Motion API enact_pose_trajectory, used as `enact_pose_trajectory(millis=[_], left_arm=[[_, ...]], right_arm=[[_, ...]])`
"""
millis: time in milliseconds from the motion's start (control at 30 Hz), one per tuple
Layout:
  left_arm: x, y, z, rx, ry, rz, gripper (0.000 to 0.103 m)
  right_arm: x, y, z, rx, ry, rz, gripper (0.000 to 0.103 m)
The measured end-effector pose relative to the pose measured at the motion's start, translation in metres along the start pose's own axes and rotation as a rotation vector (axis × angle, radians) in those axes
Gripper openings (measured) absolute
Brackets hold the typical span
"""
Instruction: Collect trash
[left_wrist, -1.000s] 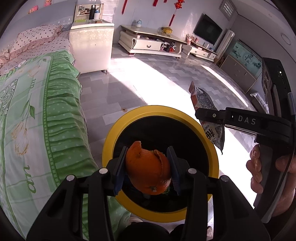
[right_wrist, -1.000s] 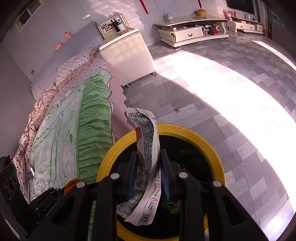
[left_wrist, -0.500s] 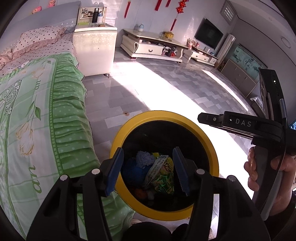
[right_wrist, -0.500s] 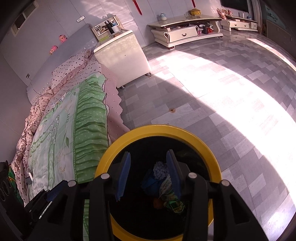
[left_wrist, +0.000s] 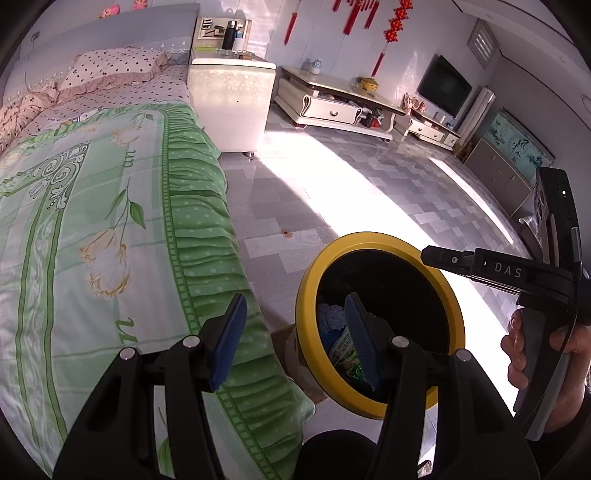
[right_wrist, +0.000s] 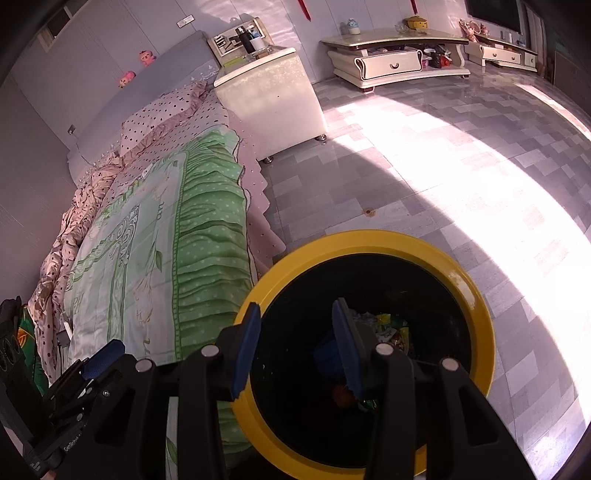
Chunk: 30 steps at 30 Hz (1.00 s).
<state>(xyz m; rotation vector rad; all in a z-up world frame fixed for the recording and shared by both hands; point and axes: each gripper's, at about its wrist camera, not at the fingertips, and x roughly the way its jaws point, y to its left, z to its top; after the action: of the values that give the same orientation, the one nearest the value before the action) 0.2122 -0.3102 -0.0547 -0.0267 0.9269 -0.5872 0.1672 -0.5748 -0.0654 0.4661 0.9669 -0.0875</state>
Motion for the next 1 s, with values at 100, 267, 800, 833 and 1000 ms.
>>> enact_pose_trajectory(millis=[100, 267, 800, 833, 1000], left_arm=[[-0.011, 0.023, 0.0, -0.034, -0.014, 0.022, 0.053], [-0.031, 0.062, -0.004, -0.083, -0.034, 0.064, 0.053], [-0.106, 0.21, -0.042, -0.268, -0.094, 0.231, 0.053], [-0.111, 0.218, -0.045, -0.28, -0.096, 0.242, 0.053], [-0.128, 0.253, -0.067, -0.331, -0.099, 0.277, 0.053]], right_arm=[[0.006, 0.022, -0.002, -0.03, 0.012, 0.011, 0.039], [0.014, 0.061, -0.006, -0.085, 0.029, 0.033, 0.038], [0.053, 0.205, -0.04, -0.273, 0.119, 0.144, 0.039], [0.057, 0.213, -0.043, -0.284, 0.127, 0.151, 0.038], [0.073, 0.249, -0.065, -0.331, 0.17, 0.187, 0.039]])
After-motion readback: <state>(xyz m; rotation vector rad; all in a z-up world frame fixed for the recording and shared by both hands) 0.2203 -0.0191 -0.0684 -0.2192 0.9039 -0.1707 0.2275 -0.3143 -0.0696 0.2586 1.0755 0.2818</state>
